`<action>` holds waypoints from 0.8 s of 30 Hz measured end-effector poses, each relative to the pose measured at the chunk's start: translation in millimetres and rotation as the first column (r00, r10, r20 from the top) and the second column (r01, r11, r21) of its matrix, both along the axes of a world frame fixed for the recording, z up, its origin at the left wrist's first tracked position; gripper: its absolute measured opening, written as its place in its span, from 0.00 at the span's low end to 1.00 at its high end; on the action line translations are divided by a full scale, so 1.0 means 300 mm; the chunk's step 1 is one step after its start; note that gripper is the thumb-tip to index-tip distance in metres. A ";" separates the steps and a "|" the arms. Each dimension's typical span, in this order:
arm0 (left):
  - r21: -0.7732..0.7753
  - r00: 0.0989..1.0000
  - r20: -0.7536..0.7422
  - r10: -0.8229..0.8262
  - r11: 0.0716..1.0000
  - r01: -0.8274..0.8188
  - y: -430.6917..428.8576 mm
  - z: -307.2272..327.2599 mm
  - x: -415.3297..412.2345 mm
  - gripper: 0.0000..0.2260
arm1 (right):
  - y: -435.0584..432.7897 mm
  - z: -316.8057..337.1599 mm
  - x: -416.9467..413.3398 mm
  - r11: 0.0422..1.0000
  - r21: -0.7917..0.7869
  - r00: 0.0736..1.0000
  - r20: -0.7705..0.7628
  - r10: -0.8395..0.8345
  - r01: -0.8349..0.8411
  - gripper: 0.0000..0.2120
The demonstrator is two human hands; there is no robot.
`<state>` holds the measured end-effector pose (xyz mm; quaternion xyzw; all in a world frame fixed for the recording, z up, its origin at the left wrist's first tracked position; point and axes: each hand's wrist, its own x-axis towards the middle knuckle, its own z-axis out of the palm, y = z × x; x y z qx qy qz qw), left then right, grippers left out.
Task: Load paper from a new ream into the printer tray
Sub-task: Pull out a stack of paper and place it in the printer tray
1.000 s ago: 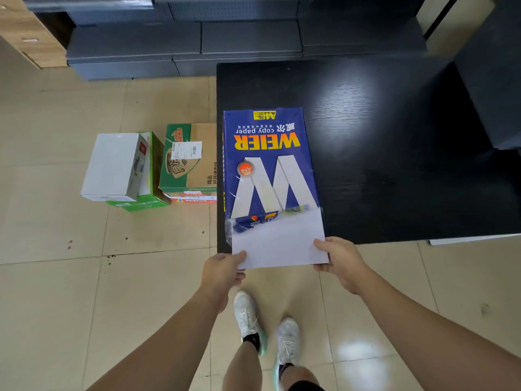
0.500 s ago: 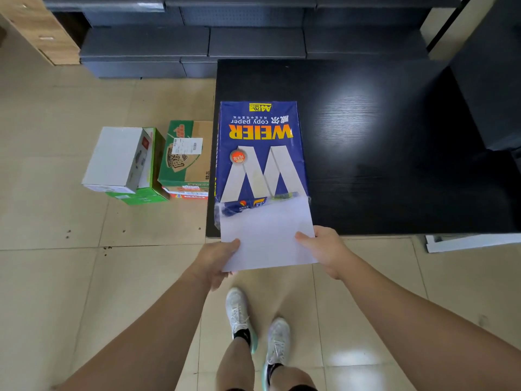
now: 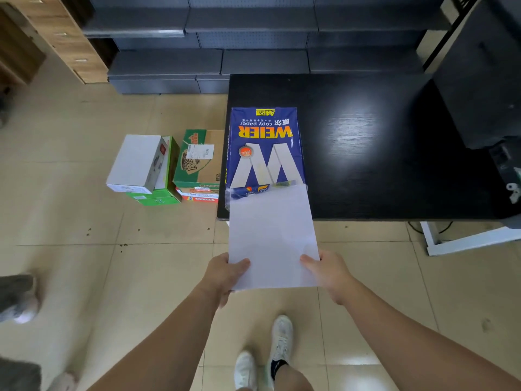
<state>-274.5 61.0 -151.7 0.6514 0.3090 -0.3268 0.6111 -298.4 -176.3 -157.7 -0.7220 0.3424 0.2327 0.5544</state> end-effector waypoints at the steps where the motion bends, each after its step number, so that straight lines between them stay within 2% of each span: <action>1: -0.004 1.000 0.002 -0.008 1.000 0.008 0.005 0.011 -0.021 0.15 | 0.008 0.013 -0.027 1.000 -0.001 1.000 0.000 -0.013 0.013 0.05; 6: -0.025 0.998 0.024 -0.060 0.998 0.061 0.045 0.058 -0.132 0.18 | 0.051 0.066 -0.171 0.999 -0.006 0.999 0.029 -0.046 0.046 0.05; 10: -0.049 0.994 0.064 -0.088 0.995 0.091 0.083 0.115 -0.218 0.13 | 0.088 0.116 -0.275 0.997 -0.008 0.994 0.069 -0.079 0.080 0.05; 13: -0.049 0.987 0.118 -0.107 0.992 0.113 0.102 0.167 -0.252 0.13 | 0.117 0.179 -0.330 0.992 -0.015 0.986 0.112 -0.122 0.124 0.04; 20: -0.064 0.963 0.245 -0.114 0.989 0.133 0.081 0.358 -0.230 0.06 | 0.119 0.384 -0.351 0.987 0.001 0.967 0.200 -0.158 0.161 0.06; 24: -0.048 0.942 0.311 -0.129 0.987 0.151 0.022 0.475 -0.173 0.08 | 0.073 0.507 -0.324 0.981 -0.012 0.941 0.284 -0.184 0.196 0.06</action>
